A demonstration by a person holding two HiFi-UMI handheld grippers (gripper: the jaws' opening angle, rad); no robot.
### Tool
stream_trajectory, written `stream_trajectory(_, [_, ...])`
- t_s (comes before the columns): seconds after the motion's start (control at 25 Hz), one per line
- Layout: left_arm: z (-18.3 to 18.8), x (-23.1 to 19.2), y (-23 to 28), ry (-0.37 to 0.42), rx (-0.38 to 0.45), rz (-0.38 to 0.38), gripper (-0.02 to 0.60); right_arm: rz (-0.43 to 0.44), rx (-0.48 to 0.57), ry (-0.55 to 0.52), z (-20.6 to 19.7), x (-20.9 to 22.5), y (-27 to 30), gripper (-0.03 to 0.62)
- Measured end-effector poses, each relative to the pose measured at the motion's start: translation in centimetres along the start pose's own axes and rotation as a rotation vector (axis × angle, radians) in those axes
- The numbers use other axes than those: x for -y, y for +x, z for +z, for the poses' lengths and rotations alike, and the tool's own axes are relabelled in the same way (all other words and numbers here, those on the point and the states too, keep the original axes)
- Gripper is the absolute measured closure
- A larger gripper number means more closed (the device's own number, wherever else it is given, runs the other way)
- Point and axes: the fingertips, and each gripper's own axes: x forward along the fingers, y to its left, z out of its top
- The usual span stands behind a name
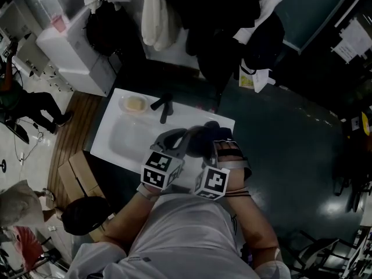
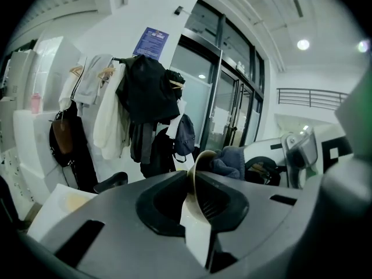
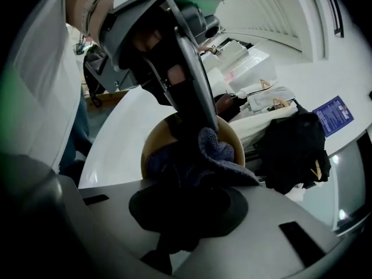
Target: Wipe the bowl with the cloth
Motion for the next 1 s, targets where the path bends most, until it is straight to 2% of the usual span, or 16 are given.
stream_trajectory(0.24, [-0.2,1.0,0.3,-0.035,-0.008,-0.043,0.540,-0.101,-0.001,0.078,-0.3,1.9,-0.6,0.514])
stream_trajectory(0.4, [-0.2,1.9,0.3,-0.042,-0.014,-0.068,0.540,-0.168,0.027,0.081,0.6,3.4,-1.3,0.514])
stream_trajectory(0.56, [0.6,2.4,0.2,-0.090,0.031,-0.090,0.540,-0.178,0.014,0.057,0.9,3.0,-0.8,0.514])
stream_trajectory(0.72, [0.3,2.6,0.0,-0.100,0.016,-0.098,0.540,-0.138,-0.016,-0.028,1.1,1.8,-0.2,0.514])
stream_trajectory(0.8, [0.0,2.4,0.0,-0.100,0.013,-0.096,0.540,-0.099,-0.019,-0.037,1.1,1.2,-0.1,0.514])
stream_trajectory(1.0, [0.0,1.7,0.2,-0.032,0.002,-0.058,0.540,0.084,-0.015,0.016,0.8,-1.5,0.2,0.514])
